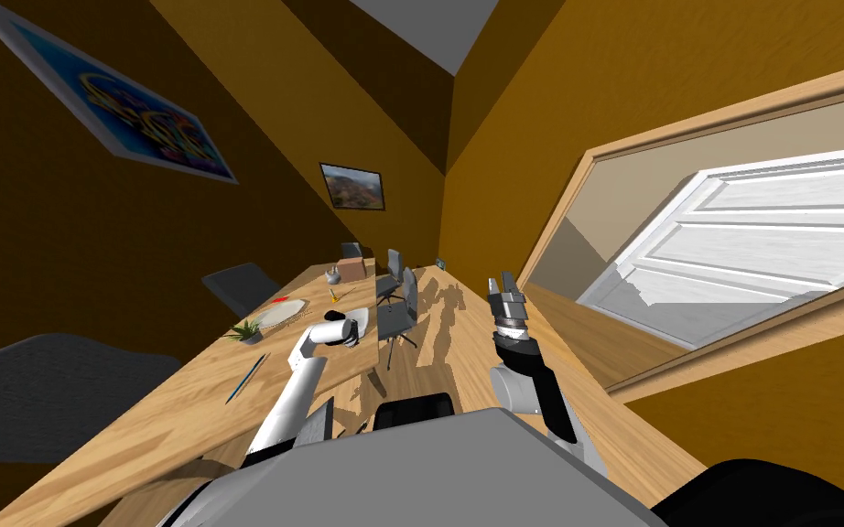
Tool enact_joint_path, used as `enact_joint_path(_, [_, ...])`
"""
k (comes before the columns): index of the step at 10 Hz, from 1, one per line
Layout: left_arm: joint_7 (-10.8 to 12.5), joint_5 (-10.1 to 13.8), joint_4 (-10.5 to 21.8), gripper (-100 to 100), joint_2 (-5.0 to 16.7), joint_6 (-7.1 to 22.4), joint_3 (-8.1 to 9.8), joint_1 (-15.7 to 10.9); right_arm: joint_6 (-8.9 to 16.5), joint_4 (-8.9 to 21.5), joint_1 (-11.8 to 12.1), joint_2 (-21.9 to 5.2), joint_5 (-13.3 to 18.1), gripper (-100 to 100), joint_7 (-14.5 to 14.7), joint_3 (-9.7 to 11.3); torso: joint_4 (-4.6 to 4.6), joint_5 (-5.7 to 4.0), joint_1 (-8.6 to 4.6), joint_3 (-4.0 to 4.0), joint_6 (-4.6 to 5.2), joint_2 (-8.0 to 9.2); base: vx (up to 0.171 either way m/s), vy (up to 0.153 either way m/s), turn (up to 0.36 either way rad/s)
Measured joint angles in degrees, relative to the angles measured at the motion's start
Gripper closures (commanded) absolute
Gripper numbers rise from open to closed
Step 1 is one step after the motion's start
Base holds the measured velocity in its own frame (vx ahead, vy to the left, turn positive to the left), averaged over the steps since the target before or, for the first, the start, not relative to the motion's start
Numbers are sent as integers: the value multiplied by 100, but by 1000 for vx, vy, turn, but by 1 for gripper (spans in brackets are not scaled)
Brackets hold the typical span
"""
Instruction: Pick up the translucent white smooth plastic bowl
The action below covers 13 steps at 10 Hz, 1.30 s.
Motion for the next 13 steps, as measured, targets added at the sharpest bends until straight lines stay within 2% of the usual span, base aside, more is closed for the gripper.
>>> enact_joint_path(3, [-40, -9, 277, -100, -30, -300, -7, 26, 0, 0, 0, 0, 0, 0, 0, 0, -3, 0, 1, -7, 0, -12, 27, 1, 9])
enact_joint_path(4, [-46, -8, 288, 100, -30, -324, -6, 27, 0, 0, 0, 0, 0, 0, 0, 0, -2, 0, 0, -4, 0, -7, 0, 0, 0])
enact_joint_path(8, [-18, 20, 283, 100, -51, -305, 4, 17, 0, 0, 0, 0, 0, 0, 0, 0, -11, -10, -9, -10, 3, -10, 1, 0, 3])
enact_joint_path(9, [-20, 18, 285, 0, -50, -304, 3, 19, 0, 0, 0, 0, 0, 0, 0, 0, -9, -10, -8, -10, 2, -10, 0, 0, 0])
enact_joint_path(10, [-21, 18, 286, 100, -50, -303, 3, 20, 0, 0, 0, 0, 0, 0, 0, 0, -8, -10, -9, -9, 2, -9, -20, 1, -26])
enact_joint_path(12, [-20, 5, 103, 100, -5, -120, 3, 4, 0, 0, 0, 0, 0, 0, 0, 0, -1, -12, -12, 2, 1, 7, -21, 0, -14])
enact_joint_path(13, [-21, 4, 88, 0, -3, -98, 2, 6, 0, 0, 0, 0, 0, 0, 0, 0, -2, -11, -11, 1, 1, 4, 0, 0, 0])
